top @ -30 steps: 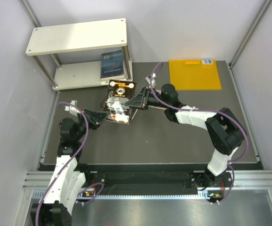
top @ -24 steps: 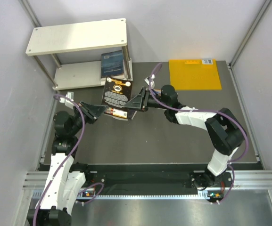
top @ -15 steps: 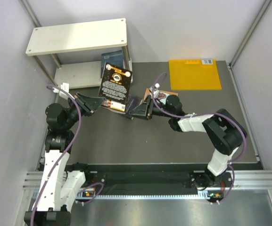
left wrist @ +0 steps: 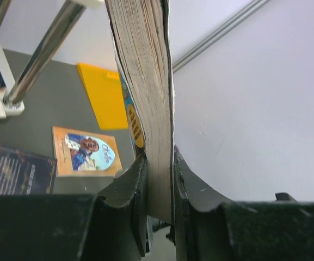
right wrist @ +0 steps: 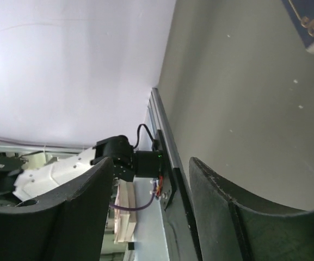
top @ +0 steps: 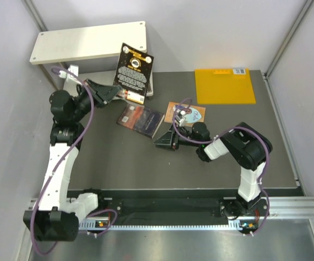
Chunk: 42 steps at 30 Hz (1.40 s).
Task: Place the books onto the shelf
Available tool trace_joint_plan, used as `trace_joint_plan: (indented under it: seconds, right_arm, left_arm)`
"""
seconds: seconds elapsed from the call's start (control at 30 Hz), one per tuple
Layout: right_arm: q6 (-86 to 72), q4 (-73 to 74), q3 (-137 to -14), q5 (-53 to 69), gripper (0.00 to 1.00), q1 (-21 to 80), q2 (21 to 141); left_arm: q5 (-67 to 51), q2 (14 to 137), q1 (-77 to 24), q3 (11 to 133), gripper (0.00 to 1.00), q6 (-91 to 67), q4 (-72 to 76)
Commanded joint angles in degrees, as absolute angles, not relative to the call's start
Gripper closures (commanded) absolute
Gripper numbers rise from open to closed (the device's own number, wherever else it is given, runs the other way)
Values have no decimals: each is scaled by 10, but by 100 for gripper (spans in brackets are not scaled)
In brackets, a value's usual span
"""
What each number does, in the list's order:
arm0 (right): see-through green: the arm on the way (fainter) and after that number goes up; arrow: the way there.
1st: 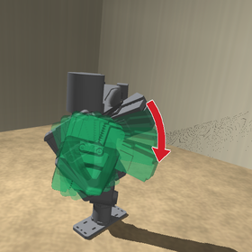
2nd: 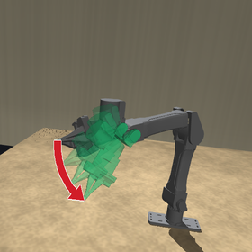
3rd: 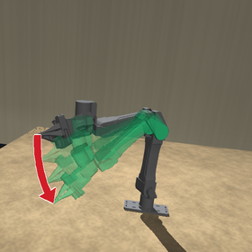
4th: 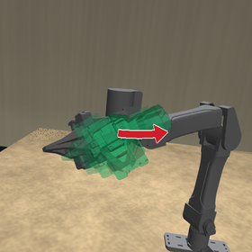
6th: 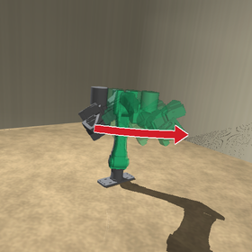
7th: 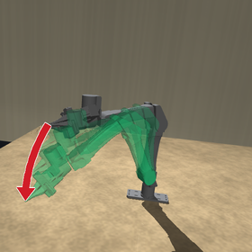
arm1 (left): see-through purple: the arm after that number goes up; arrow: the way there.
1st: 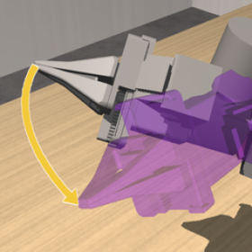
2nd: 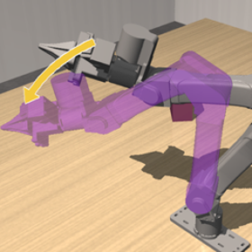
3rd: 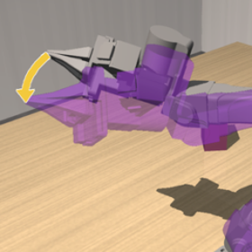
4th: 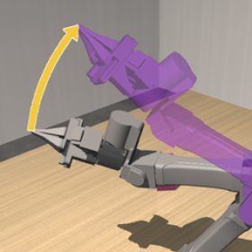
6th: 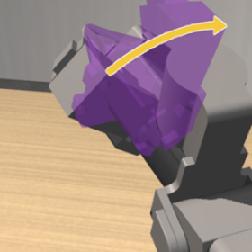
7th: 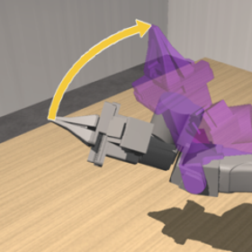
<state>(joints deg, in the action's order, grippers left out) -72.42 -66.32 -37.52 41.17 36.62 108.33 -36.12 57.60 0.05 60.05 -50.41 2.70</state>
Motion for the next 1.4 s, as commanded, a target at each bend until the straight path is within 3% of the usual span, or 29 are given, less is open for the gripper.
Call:
trace_joint_plan:
  seconds: [0.0,0.33,0.47,0.77,1.1,1.37]
  right_arm:
    - [-686,-737,-354,402,42,366,1092]
    - [-608,-675,-327,352,41,369,1063]
    - [-616,-688,-324,351,41,372,1073]
    - [-619,-692,-323,349,40,372,1076]
    - [-619,-691,-321,348,39,372,1074]
    - [-623,-696,-319,350,39,372,1075]
  left_arm:
    - [-371,634,2,691,100,-504,152]
    - [-389,871,17,835,100,-692,354]
    - [-386,961,27,944,100,-767,396]
    - [-366,1112,47,1163,100,-814,311]
    - [-353,1145,55,1193,100,-817,221]
    - [-356,1165,58,1209,72,-819,187]
